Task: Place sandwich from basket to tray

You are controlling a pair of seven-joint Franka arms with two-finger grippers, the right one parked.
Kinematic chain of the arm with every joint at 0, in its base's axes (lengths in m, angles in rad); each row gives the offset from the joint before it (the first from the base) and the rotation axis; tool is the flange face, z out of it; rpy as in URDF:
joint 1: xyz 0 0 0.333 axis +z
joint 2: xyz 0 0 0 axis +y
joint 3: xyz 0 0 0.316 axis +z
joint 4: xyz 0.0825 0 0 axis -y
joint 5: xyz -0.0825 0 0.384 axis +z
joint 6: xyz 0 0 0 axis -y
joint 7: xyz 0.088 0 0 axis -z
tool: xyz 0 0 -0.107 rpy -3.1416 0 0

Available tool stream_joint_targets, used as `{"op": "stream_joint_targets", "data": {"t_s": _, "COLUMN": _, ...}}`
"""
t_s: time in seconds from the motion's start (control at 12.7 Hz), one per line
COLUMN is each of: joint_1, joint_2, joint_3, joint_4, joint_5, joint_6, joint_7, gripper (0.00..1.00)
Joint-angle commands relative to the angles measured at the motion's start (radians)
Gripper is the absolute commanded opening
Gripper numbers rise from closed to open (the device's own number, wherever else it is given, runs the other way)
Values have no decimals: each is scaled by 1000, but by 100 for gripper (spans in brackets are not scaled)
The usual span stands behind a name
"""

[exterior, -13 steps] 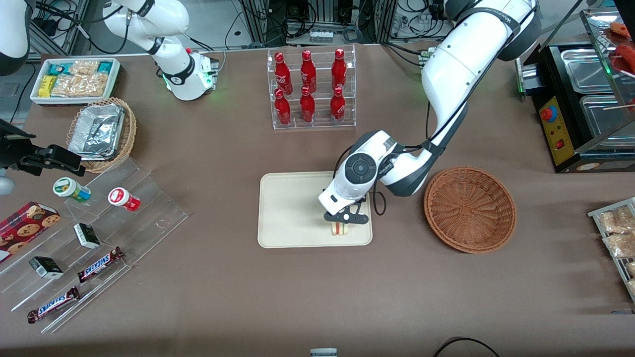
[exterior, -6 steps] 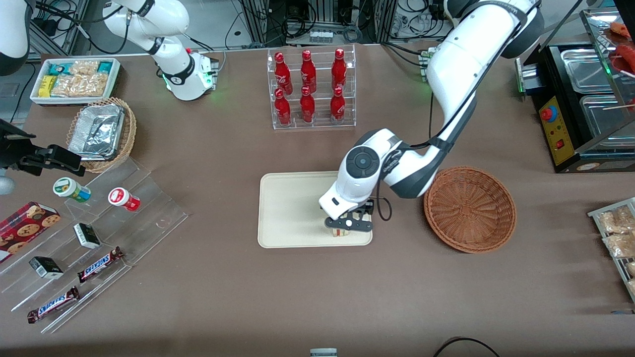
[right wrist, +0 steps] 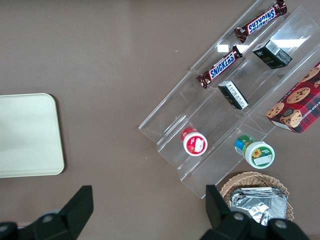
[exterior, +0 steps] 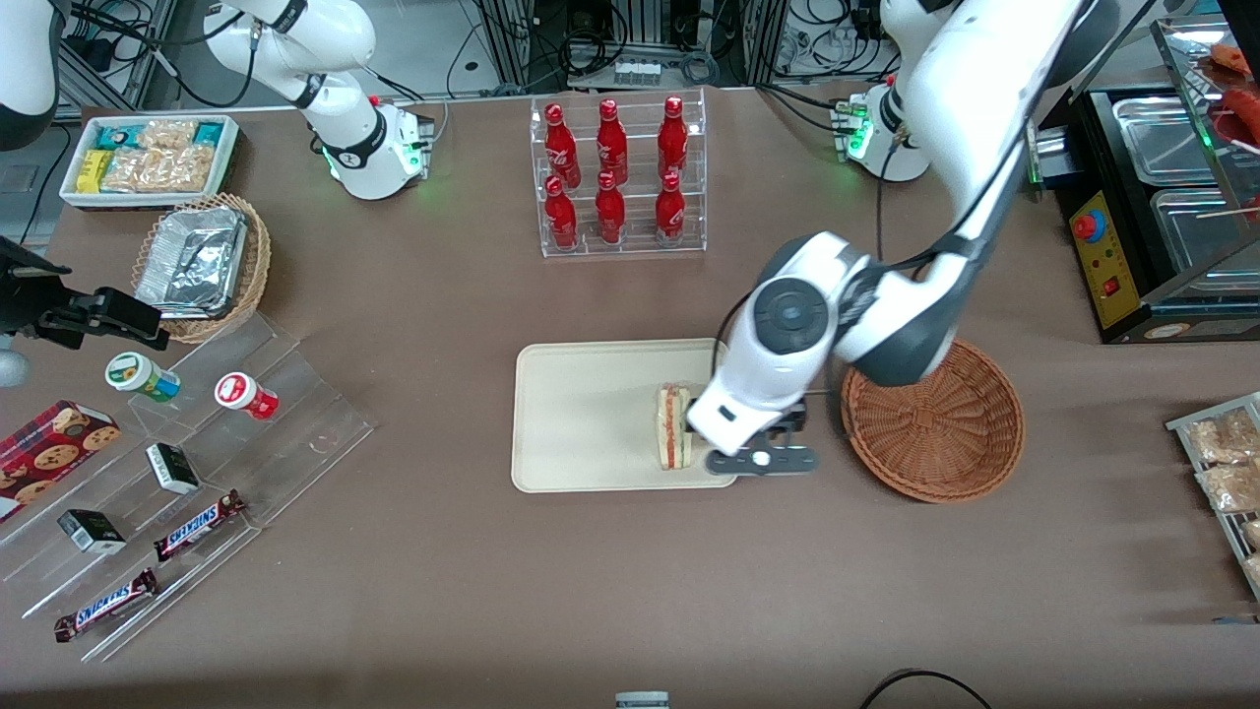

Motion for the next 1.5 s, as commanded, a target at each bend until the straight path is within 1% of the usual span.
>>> {"op": "stream_joint_targets", "data": {"t_s": 0.0, "joint_1": 76, "joint_2": -93, "joint_3": -4, "joint_4": -15, "joint_5": -39, "joint_6": -89, "joint_7": 17, "gripper": 100}}
{"op": "stream_joint_targets", "data": {"t_s": 0.24, "joint_1": 159, "joint_2": -165, "joint_3": -1, "joint_4": -9, "joint_5": -60, "joint_6": -218, "joint_7": 127, "gripper": 100}}
{"op": "stream_joint_targets", "data": {"t_s": 0.55, "joint_1": 251, "joint_2": -237, "joint_3": 3, "joint_4": -9, "joint_5": -59, "joint_6": -361, "joint_7": 225, "gripper": 100}}
{"op": "stream_joint_targets", "data": {"t_s": 0.71, "joint_1": 309, "joint_2": -297, "joint_3": 6, "joint_4": -12, "joint_5": -63, "joint_6": -445, "joint_7": 331, "gripper": 100}}
{"op": "stream_joint_targets", "data": {"t_s": 0.79, "joint_1": 305, "joint_2": -333, "joint_3": 42, "joint_4": -18, "joint_5": -86, "joint_6": -487, "joint_7": 377, "gripper": 100}}
{"op": "stream_joint_targets", "data": {"t_s": 0.95, "joint_1": 171, "joint_2": -418, "joint_3": 285, "joint_4": -30, "joint_5": -202, "joint_6": -559, "joint_7": 450, "gripper": 100}}
{"op": "stream_joint_targets", "data": {"t_s": 1.03, "joint_1": 150, "joint_2": -450, "joint_3": 346, "joint_4": -39, "joint_5": -230, "joint_6": -588, "joint_7": 486, "gripper": 100}}
{"op": "stream_joint_targets", "data": {"t_s": 1.11, "joint_1": 149, "joint_2": -473, "joint_3": 360, "joint_4": -39, "joint_5": -235, "joint_6": -631, "joint_7": 518, "gripper": 100}}
{"op": "stream_joint_targets", "data": {"t_s": 1.26, "joint_1": 141, "joint_2": -513, "joint_3": 372, "joint_4": -50, "joint_5": -235, "joint_6": -679, "joint_7": 528, "gripper": 100}}
{"op": "stream_joint_targets", "data": {"t_s": 1.42, "joint_1": 89, "joint_2": -573, "joint_3": 427, "joint_4": -120, "joint_5": -243, "joint_6": -671, "joint_7": 528, "gripper": 100}}
